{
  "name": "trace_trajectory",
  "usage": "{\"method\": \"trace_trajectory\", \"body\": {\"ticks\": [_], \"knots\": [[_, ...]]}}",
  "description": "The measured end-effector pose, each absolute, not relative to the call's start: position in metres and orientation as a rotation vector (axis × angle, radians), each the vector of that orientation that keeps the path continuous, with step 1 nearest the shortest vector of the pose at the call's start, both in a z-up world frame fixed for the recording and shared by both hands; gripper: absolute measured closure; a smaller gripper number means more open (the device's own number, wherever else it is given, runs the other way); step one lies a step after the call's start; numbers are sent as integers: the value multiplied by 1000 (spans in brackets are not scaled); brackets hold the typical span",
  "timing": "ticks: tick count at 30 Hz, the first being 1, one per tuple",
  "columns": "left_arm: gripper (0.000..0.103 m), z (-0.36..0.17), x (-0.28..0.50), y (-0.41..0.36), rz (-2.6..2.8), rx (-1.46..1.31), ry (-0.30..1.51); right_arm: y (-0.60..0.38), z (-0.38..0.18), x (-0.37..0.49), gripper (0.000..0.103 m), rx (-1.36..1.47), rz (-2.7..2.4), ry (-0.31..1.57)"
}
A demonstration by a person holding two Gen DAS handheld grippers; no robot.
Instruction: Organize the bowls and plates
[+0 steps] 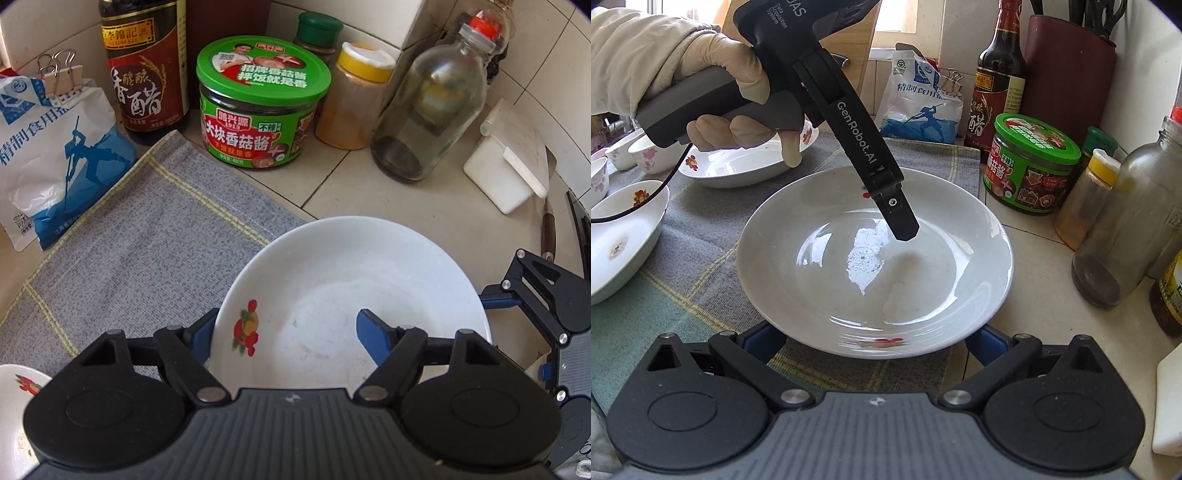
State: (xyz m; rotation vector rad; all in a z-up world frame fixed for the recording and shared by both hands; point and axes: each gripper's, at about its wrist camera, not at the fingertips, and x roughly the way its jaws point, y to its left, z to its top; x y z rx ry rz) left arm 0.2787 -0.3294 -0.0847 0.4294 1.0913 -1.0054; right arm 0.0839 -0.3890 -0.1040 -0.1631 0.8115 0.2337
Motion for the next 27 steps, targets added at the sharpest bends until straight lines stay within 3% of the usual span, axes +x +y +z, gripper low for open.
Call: {"method": "trace_trajectory", "body": {"ticks": [10,17,27], "knots": [[21,-67,261,-311,-942,396,1023,-388,-99,78,0,-145,199,827],[8,-21,215,-262,-925,346,819,-381,-87,57,0,-85,137,814],[5,8,139,-178,-859,299,658,-329,-71,27,0,-79,138,790]]}}
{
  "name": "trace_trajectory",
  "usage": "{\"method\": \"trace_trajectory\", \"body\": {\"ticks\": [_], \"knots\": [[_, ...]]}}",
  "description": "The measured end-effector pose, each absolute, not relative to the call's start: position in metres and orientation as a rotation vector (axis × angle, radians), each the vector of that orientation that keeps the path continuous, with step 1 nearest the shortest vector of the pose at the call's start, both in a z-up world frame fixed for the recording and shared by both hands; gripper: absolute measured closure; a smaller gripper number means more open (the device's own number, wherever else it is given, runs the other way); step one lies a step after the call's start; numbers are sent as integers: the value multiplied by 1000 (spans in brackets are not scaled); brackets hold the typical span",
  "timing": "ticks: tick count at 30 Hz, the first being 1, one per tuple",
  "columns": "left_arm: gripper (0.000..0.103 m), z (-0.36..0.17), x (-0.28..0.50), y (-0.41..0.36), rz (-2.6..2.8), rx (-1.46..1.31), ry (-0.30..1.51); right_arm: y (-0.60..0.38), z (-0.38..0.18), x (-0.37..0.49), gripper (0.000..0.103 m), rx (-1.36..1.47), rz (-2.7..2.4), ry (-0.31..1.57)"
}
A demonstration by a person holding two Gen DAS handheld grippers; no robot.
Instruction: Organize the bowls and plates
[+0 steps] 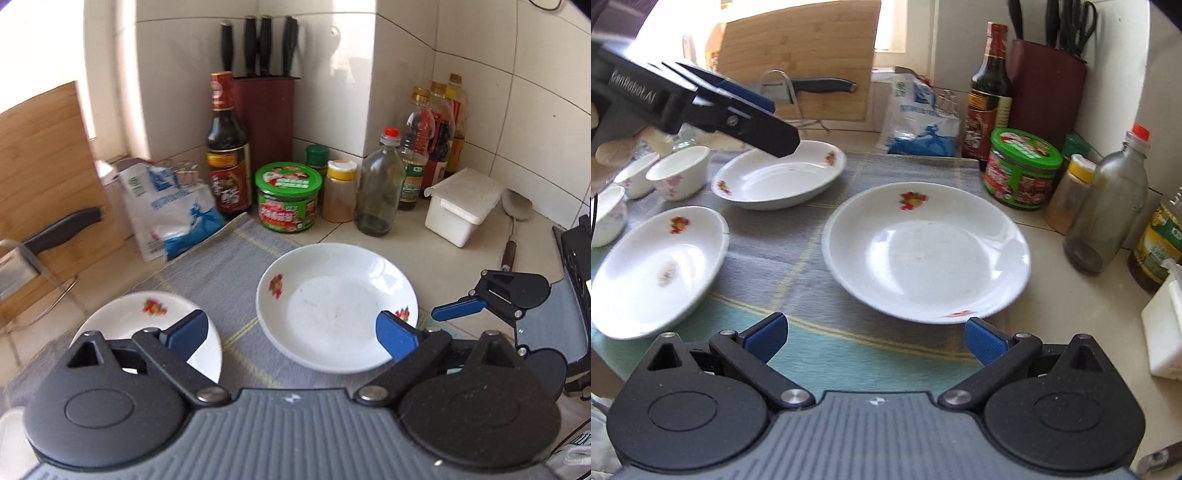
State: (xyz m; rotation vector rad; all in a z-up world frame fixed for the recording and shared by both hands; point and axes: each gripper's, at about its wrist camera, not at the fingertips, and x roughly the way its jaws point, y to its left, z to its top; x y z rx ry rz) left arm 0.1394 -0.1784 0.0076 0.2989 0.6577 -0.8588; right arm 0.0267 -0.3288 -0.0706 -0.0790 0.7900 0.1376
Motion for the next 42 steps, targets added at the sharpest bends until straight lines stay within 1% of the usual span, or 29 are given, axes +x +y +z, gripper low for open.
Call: {"method": "trace_trajectory", "body": {"ticks": [6,12,18,24,30,34,38,42], "knots": [[4,-1,103,-117,-759,251,655,-286,-62,20,0,-59,152,780],[4,-14,74,-56,-694,221,696,-252,-55,23,0,-38,145,778],[4,-37,48,-14,-656,221,754,-229,-52,28,0,22,141,787],[5,-68,35,2,-655,257,785,-205,-55,26,0,37,147,813],[4,-89,37,-2,-716,279,793,-190,-63,21,0,62,133,854],[4,-94,42,-10,-726,289,778,-186,-69,24,0,47,140,885],[0,-97,45,-18,-730,318,764,-186,-73,34,0,49,152,901],[0,-97,47,-22,-731,318,766,-191,-78,46,0,69,180,925]]}}
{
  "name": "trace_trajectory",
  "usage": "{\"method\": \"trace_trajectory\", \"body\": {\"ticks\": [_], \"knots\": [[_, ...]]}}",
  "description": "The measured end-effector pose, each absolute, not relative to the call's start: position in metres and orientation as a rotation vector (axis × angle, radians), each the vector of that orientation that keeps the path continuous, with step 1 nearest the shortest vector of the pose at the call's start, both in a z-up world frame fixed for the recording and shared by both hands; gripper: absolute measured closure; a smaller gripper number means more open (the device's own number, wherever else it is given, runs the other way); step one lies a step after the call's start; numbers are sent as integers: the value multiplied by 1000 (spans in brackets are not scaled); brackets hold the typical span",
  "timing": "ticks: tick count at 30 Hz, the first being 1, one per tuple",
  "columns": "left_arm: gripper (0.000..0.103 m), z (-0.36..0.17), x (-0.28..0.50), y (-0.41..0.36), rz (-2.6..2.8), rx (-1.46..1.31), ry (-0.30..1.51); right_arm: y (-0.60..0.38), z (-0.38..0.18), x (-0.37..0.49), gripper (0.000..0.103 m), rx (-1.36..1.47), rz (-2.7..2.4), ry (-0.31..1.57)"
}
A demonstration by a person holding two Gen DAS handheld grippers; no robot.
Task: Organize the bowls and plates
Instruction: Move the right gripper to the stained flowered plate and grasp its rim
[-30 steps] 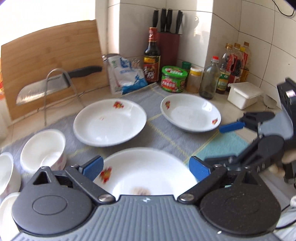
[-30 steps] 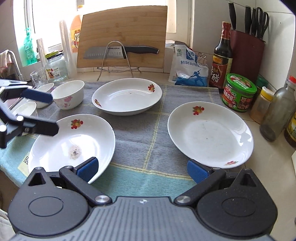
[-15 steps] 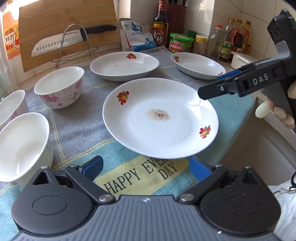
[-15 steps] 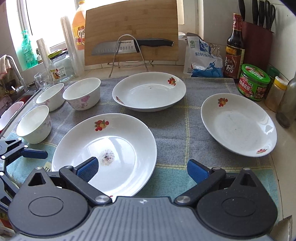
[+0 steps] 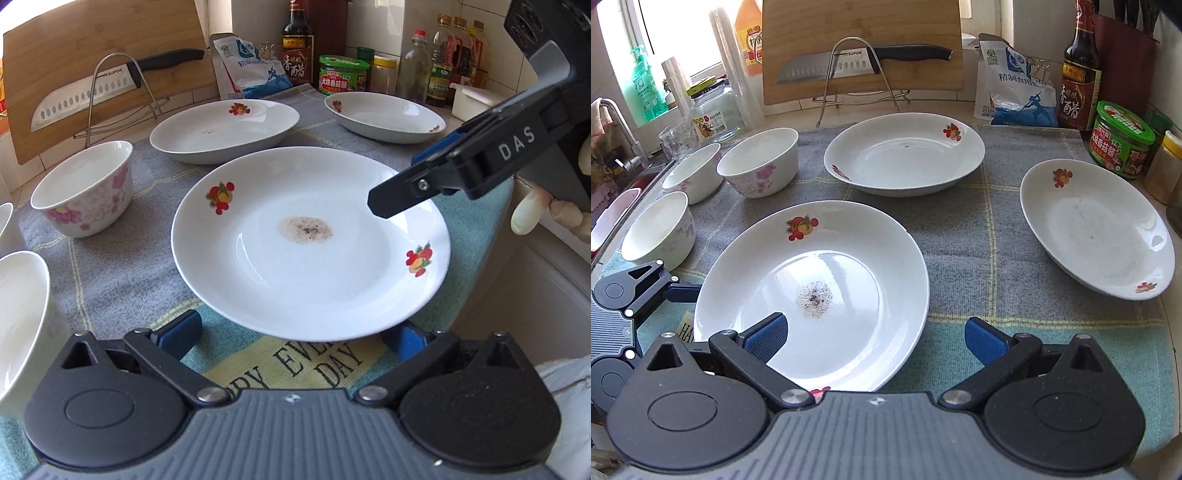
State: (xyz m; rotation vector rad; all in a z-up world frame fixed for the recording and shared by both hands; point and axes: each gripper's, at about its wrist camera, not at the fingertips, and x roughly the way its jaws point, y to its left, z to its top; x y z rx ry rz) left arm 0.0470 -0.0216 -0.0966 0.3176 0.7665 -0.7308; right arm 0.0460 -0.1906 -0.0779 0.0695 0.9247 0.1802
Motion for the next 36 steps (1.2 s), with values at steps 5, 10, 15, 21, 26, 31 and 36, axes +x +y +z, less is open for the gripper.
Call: {"method": "trace_trajectory", "body": {"ticks": [5,10,15,21,26,31,36], "knots": [[0,-97,47,-20,-745,318,750,-195,-89,65,0,124,259,982],[0,-100,43,-16,-755,302,707,-192,-97,80,0,138,345,1039],[0,-98,46,-19,-762,318,725,-188,-96,91,0,102,417,1063],[0,-98,47,-20,-777,323,716,-192,-95,102,0,93,455,1091],[0,-98,47,-20,-790,330,711,-197,-93,110,0,106,492,1103],[1,-96,43,-23,-798,367,672,-200,-87,115,0,56,523,1109],[1,-96,43,-23,-806,368,667,-207,-85,121,0,84,572,1113]]}}
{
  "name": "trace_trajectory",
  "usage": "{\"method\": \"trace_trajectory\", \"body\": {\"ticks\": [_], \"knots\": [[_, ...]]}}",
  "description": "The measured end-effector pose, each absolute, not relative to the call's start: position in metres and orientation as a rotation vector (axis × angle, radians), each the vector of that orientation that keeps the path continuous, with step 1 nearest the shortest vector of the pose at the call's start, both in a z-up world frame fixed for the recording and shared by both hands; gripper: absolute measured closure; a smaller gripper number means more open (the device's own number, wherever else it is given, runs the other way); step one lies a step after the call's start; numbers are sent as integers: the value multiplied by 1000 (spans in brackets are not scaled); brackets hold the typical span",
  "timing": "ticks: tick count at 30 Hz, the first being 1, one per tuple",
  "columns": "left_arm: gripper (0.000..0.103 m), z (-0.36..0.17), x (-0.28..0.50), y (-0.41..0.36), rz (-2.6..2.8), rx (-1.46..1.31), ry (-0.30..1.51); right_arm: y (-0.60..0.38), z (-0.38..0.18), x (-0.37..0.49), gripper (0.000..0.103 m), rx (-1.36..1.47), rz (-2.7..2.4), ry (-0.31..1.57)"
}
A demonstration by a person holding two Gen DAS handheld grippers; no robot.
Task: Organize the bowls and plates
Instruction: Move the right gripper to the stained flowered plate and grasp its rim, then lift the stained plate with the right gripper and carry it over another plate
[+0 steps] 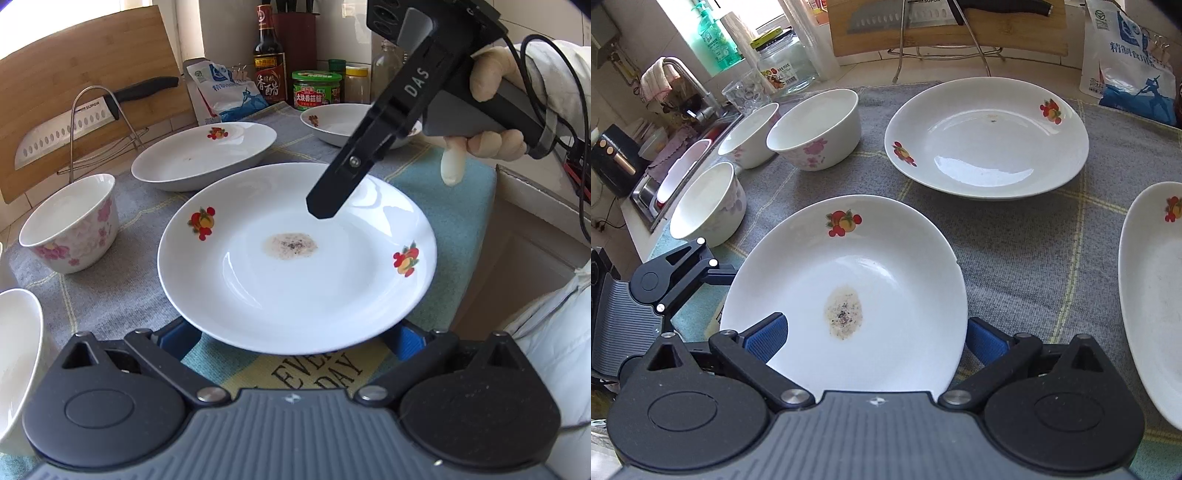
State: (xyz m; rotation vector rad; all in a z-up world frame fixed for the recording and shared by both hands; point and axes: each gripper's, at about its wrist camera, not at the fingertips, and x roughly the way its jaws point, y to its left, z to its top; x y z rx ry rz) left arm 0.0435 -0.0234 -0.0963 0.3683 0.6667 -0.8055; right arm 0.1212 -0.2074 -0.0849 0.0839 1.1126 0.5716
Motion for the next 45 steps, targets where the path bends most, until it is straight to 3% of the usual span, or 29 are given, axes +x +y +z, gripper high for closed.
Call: {"method": "trace_trajectory", "body": {"ticks": [24,45], "knots": [[1,-91,51,-28,-828,379,719,-216,-87,164,0,280,687,1244],[1,-58,74,-67,-896,380,714,-269,-44,165,0,279,662,1151]]}}
